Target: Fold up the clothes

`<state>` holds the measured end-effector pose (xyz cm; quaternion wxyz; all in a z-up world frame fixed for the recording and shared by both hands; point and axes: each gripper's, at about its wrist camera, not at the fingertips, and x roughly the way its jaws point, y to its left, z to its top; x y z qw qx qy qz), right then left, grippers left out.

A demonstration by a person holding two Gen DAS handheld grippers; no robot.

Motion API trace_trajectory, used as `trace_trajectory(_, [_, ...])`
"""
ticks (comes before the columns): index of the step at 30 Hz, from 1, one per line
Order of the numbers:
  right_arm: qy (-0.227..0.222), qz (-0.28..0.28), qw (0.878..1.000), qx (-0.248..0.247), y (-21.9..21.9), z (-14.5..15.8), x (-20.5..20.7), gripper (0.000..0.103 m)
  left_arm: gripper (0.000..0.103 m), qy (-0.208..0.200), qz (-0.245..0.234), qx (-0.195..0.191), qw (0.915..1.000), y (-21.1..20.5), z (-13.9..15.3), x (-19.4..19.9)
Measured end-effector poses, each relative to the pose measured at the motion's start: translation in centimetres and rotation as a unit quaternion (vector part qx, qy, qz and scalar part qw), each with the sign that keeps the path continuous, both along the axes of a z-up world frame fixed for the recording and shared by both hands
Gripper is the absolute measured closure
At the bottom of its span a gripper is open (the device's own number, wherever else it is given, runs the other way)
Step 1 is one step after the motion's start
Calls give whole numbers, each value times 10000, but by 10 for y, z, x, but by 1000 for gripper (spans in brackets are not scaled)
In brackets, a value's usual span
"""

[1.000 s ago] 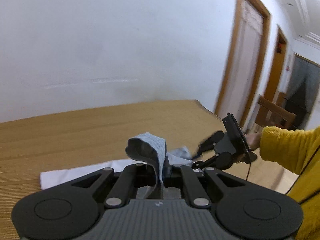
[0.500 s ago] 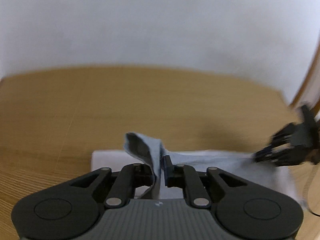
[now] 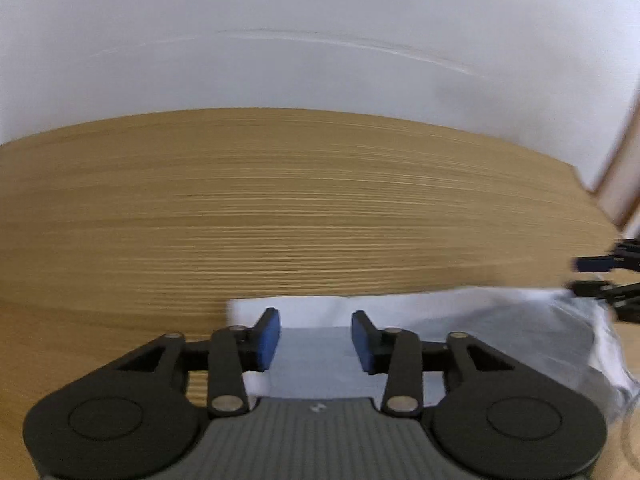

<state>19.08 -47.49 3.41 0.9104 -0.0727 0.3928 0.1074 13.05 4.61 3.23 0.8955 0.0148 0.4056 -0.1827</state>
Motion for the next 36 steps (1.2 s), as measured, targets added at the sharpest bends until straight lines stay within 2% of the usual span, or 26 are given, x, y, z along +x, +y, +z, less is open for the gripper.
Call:
trace_trajectory(3, [-228, -226, 9990, 296, 32, 0, -14, 64, 52, 131, -433, 187, 9988, -19, -25, 5])
trace_trajectory(6, [112, -723, 9964, 433, 57, -24, -7, 64, 49, 493, -376, 386, 9973, -18, -54, 14])
trace_trajectory(8, [350, -1163, 9923, 259, 73, -34, -7, 64, 45, 557, -282, 436, 9971, -10, -65, 15])
trace_trajectory(9, [380, -1312, 9905, 138, 79, -38, -7, 63, 35, 537, -344, 432, 9970, -11, -65, 14])
trace_trajectory(10, [363, -1439, 9889, 75, 84, -37, -7, 61, 33, 502, -404, 451, 9969, -12, -66, 13])
trace_trajectory(12, [320, -1690, 9851, -40, 92, -36, -6, 61, 32, 442, -466, 645, 9959, -15, -64, 9])
trace_trajectory(15, [230, -2069, 9781, 22, 98, -18, -17, 60, 29, 502, -354, 807, 9948, -25, -54, -2])
trace_trajectory(16, [199, -2195, 9754, 45, 99, -12, -21, 60, 25, 519, -242, 797, 9952, -28, -50, -3])
trace_trajectory(19, [172, -2363, 9715, 122, 113, 0, -44, 60, 24, 537, 51, 721, 9959, -30, -30, -21])
trace_trajectory(23, [149, -2259, 9739, 143, 130, 5, -79, 60, 21, 421, 280, 754, 9959, -23, -14, -45])
trace_trajectory(25, [184, -2104, 9773, 189, 143, 3, -96, 54, 21, 393, 456, 959, 9936, -29, -17, -53])
trace_trajectory(28, [195, -1819, 9828, 240, 162, -2, -117, 51, 21, 511, 836, 1148, 9885, -26, -16, -69])
trace_trajectory(30, [158, -1632, 9860, 292, 173, -4, -129, 51, 21, 618, 1007, 1120, 9867, -16, -13, -83])
trace_trajectory(33, [-17, -1337, 9896, 526, 195, -9, -136, 51, 21, 756, 1149, 1127, 9841, 2, -7, -99])
trace_trajectory(36, [-88, -1058, 9927, 575, 219, -5, -139, 51, 21, 737, 1208, 1304, 9813, 18, 2, -110])
